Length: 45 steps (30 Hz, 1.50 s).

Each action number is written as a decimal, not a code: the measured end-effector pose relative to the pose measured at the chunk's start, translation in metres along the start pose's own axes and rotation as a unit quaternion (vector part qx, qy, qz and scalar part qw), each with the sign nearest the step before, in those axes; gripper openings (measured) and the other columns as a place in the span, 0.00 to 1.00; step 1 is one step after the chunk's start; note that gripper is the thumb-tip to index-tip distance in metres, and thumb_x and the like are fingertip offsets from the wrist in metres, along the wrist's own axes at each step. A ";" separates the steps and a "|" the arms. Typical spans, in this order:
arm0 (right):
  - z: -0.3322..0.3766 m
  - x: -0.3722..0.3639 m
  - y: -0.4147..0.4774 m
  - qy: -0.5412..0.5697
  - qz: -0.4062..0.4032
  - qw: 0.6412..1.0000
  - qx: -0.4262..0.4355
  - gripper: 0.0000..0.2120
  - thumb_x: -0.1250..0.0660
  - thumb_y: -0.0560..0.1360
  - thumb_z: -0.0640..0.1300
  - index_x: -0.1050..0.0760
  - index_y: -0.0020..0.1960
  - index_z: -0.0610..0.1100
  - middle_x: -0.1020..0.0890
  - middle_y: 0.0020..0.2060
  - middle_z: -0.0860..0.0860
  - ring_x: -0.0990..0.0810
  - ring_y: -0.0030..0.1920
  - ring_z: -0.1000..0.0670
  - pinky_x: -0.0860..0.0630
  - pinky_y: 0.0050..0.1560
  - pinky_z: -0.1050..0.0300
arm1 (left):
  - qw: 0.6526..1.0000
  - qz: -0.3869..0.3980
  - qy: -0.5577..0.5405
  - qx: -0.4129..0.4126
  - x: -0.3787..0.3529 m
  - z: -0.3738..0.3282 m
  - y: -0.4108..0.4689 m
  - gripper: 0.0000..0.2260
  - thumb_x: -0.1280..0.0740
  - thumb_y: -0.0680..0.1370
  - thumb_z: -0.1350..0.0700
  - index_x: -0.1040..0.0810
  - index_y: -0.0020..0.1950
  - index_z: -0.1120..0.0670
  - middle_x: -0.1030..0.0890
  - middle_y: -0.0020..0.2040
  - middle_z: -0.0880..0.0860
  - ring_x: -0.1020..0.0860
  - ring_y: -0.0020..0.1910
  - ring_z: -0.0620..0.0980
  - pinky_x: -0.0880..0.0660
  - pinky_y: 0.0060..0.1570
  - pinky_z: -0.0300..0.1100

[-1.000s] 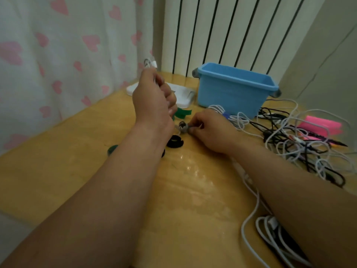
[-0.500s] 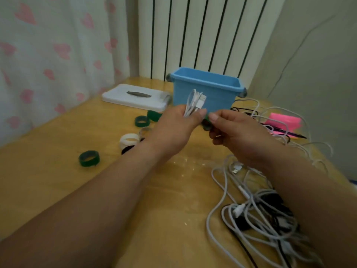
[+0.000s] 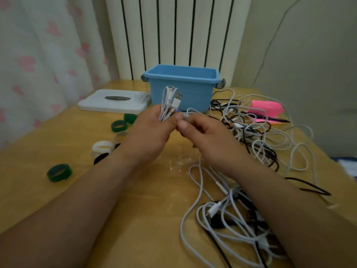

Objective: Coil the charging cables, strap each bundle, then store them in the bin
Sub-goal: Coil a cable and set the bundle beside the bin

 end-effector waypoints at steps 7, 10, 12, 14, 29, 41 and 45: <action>0.000 -0.002 0.000 0.039 0.017 0.999 -0.023 0.11 0.34 0.85 0.50 0.16 0.49 0.47 0.13 0.44 0.53 0.13 0.45 0.55 0.20 0.48 0.53 | 0.999 -0.004 -0.027 0.026 0.001 0.008 0.000 0.09 0.33 0.86 0.51 0.21 0.47 0.49 0.27 0.31 0.48 0.32 0.28 0.45 0.33 0.28 0.39; -0.002 0.000 0.001 0.066 0.014 0.997 -0.036 0.15 0.35 0.85 0.53 0.16 0.45 0.48 0.12 0.43 0.53 0.14 0.48 0.56 0.19 0.54 0.49 | 0.997 -0.009 -0.057 0.042 0.001 0.009 0.002 0.09 0.34 0.87 0.51 0.22 0.49 0.52 0.30 0.31 0.51 0.34 0.28 0.47 0.36 0.28 0.42; -0.002 0.001 0.000 0.093 0.018 0.994 -0.052 0.21 0.36 0.85 0.56 0.18 0.39 0.47 0.12 0.43 0.51 0.14 0.48 0.55 0.20 0.55 0.48 | 0.995 -0.006 -0.082 0.051 0.002 0.011 0.003 0.08 0.34 0.87 0.52 0.21 0.53 0.54 0.32 0.32 0.53 0.36 0.28 0.48 0.38 0.27 0.43; 0.000 0.002 0.000 0.104 0.006 0.993 -0.054 0.22 0.36 0.85 0.54 0.18 0.36 0.46 0.12 0.42 0.51 0.14 0.50 0.53 0.20 0.57 0.47 | 0.994 0.003 -0.096 0.055 0.003 0.013 0.003 0.08 0.35 0.87 0.51 0.20 0.53 0.54 0.33 0.32 0.53 0.37 0.29 0.49 0.39 0.27 0.43; -0.006 0.008 0.001 0.081 -0.004 0.992 -0.092 0.10 0.35 0.86 0.46 0.20 0.47 0.45 0.20 0.26 0.49 0.17 0.35 0.45 0.23 0.42 0.50 | 0.989 0.026 -0.105 0.100 0.005 0.013 0.001 0.10 0.35 0.88 0.49 0.26 0.47 0.48 0.34 0.31 0.48 0.39 0.29 0.47 0.41 0.27 0.42; 0.001 -0.012 -0.003 0.157 0.001 0.986 -0.055 0.09 0.32 0.84 0.43 0.19 0.49 0.39 0.26 0.28 0.50 0.30 0.29 0.52 0.33 0.33 0.57 | 0.986 0.131 0.097 0.044 -0.015 0.006 -0.008 0.12 0.42 0.86 0.63 0.20 0.50 0.54 0.28 0.30 0.43 0.33 0.29 0.41 0.35 0.30 0.35; 0.000 -0.011 -0.002 0.137 -0.040 0.990 -0.022 0.08 0.28 0.81 0.44 0.16 0.49 0.40 0.22 0.27 0.60 0.26 0.27 0.60 0.33 0.34 0.68 | 0.988 0.120 0.092 0.037 -0.012 0.005 -0.007 0.14 0.41 0.84 0.65 0.20 0.44 0.53 0.28 0.28 0.44 0.34 0.29 0.43 0.35 0.31 0.40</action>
Point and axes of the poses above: each hand's wrist, its own y-axis towards the middle knuckle, its own x-axis out of the back of the hand, z = x × y, the point moved 2 cm from there along y, towards the middle knuckle
